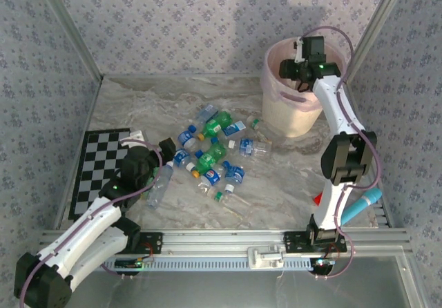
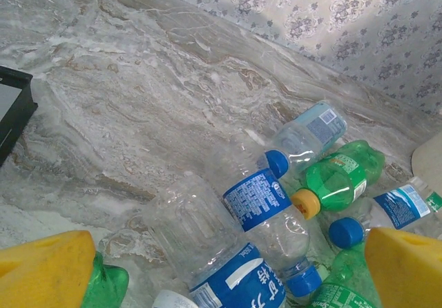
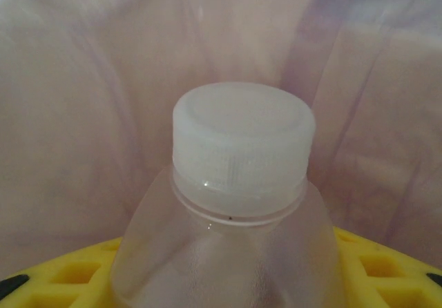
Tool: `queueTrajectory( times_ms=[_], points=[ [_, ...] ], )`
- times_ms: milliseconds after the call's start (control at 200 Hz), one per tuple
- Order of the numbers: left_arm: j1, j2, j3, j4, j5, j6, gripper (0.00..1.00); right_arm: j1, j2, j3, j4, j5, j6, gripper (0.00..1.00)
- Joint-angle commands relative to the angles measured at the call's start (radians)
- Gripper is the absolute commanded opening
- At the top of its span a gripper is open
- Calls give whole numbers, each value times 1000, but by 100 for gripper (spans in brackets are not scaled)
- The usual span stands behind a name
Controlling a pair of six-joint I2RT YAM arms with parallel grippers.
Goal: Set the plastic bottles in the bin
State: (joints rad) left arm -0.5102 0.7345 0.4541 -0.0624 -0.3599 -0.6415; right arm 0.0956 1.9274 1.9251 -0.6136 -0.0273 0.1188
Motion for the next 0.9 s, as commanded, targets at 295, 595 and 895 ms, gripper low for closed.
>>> queueTrajectory(
  times_ms=[295, 595, 895],
  points=[
    [9, -12, 17, -32, -6, 10, 100, -10, 61, 102, -105, -32, 56, 68],
    [12, -28, 15, -65, -26, 8, 100, -7, -38, 142, -99, 15, 51, 100],
    [24, -64, 57, -240, -50, 17, 100, 63, -362, -200, 128, 43, 87, 100]
  ],
)
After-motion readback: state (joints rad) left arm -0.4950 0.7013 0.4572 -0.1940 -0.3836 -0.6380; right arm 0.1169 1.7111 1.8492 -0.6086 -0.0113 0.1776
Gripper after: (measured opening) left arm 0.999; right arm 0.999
